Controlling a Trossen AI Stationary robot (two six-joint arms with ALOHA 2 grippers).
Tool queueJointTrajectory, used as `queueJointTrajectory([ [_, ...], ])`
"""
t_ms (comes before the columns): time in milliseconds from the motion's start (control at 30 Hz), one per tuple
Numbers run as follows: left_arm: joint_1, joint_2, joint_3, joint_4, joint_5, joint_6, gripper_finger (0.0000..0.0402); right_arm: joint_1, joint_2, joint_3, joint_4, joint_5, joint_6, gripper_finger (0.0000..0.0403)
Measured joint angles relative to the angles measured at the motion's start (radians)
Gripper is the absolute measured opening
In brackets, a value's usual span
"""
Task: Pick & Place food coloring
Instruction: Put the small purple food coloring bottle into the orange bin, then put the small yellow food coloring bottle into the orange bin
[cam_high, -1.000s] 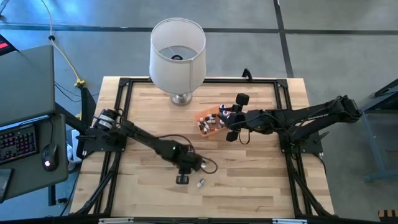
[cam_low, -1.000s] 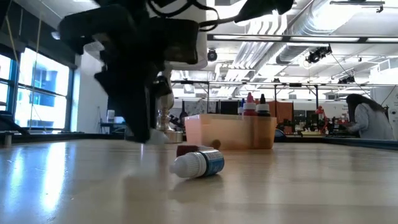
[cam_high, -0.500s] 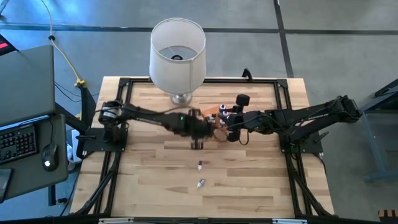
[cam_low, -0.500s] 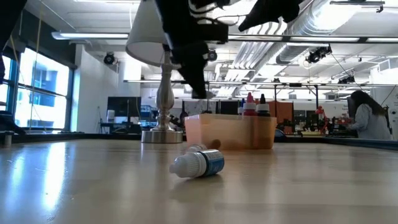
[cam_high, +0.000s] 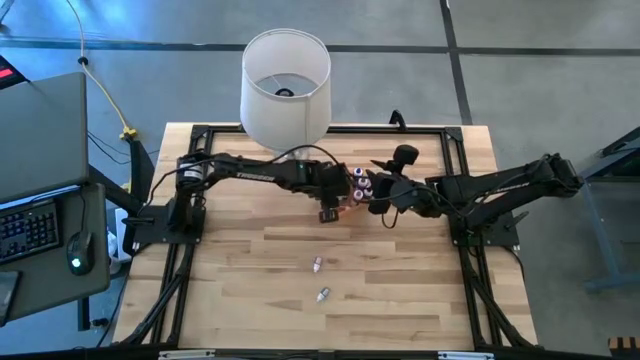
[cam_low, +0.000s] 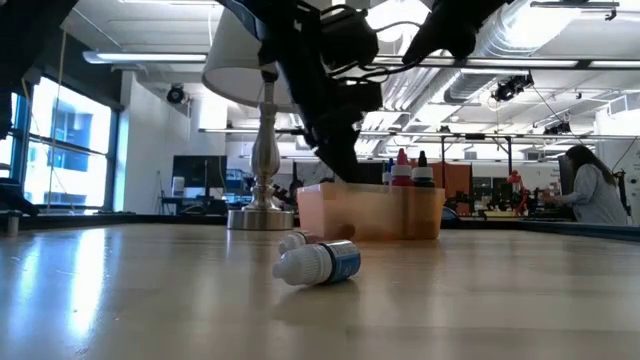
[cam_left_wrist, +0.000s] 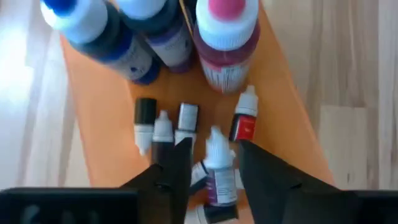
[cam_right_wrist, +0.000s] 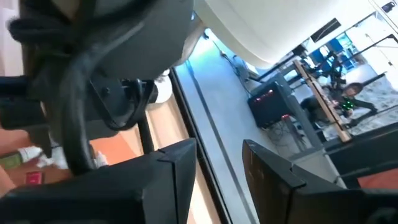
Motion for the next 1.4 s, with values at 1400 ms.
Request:
queueJointTrajectory([
  [1400, -0.738, -0.613, -0.238, -0.935, -0.644, -1.188, 0.017, 0.199, 0.111, 0.0, 0.181, -0.59, 0.047, 0.0124],
])
